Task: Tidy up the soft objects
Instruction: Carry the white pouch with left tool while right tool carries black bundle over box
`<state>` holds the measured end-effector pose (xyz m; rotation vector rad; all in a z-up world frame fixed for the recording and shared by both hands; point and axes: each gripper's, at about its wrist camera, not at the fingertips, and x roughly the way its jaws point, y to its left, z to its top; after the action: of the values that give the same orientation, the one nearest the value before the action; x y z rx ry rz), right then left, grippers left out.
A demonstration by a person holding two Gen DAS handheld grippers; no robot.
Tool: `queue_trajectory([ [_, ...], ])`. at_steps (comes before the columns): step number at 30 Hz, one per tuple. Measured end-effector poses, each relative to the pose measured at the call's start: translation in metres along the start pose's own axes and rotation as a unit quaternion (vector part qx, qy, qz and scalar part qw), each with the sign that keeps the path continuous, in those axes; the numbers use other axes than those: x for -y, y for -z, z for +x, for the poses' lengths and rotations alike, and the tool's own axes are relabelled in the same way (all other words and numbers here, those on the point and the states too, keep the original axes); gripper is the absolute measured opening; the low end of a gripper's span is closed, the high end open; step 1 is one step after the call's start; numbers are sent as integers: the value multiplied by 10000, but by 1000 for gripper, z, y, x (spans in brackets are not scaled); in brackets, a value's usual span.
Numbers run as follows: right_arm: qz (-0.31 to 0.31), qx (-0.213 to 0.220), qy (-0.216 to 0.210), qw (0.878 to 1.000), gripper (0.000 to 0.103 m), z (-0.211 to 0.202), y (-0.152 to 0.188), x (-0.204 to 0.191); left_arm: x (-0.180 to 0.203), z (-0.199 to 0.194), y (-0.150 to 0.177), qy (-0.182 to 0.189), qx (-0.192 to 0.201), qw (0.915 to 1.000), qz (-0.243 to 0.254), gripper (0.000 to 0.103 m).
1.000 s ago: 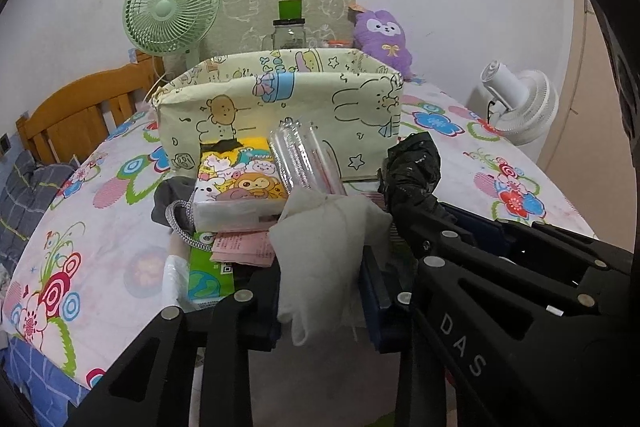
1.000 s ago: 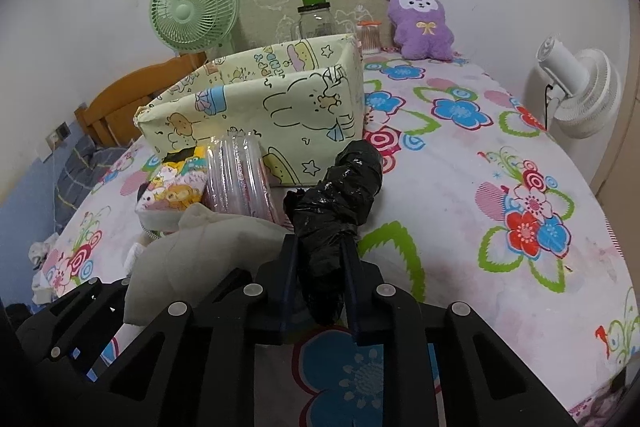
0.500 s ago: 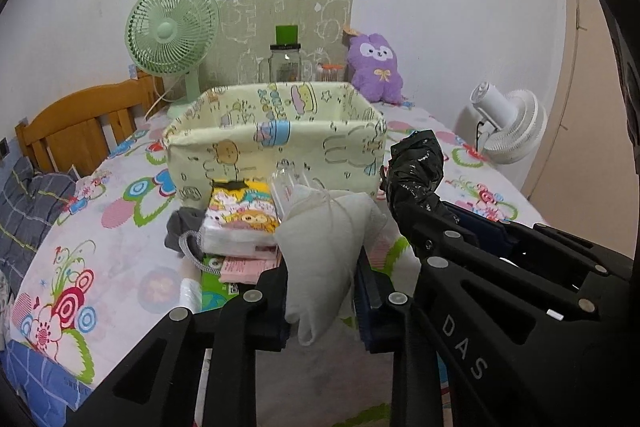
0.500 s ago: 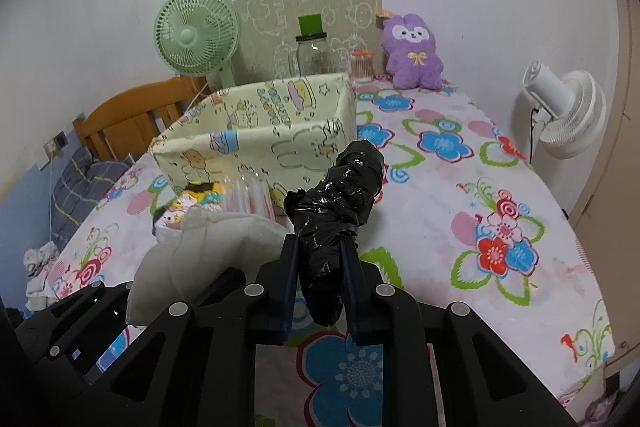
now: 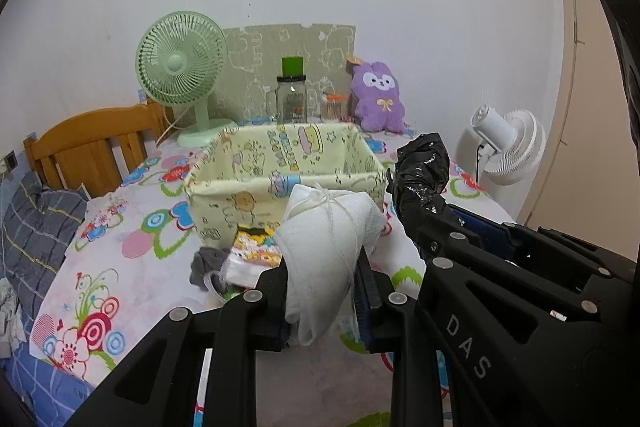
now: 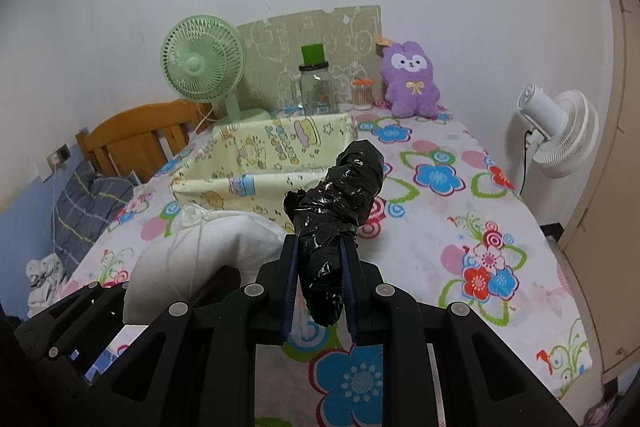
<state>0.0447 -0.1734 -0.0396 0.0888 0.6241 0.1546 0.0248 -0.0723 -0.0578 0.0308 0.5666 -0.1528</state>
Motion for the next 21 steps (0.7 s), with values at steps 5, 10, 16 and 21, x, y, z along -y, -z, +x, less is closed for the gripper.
queue_trajectory([
  [5,-41,79,-3,10000,23,-6,-9,-7,-5,-7,-8,-11,91,10000,-40,24],
  [10,-75,162,-27,9998,23,-11,-21,-14,-10,-12,-17,-35,187,9998,-61,24],
  [16,-67,175,-101,9998,23,-13,-33,-21,-19,-15,-29,-80,225,9996,-143,24],
  [21,-69,217,-133,9997,23,-14,-42,-25,-22,-17,-37,-103,262,9995,-140,24],
])
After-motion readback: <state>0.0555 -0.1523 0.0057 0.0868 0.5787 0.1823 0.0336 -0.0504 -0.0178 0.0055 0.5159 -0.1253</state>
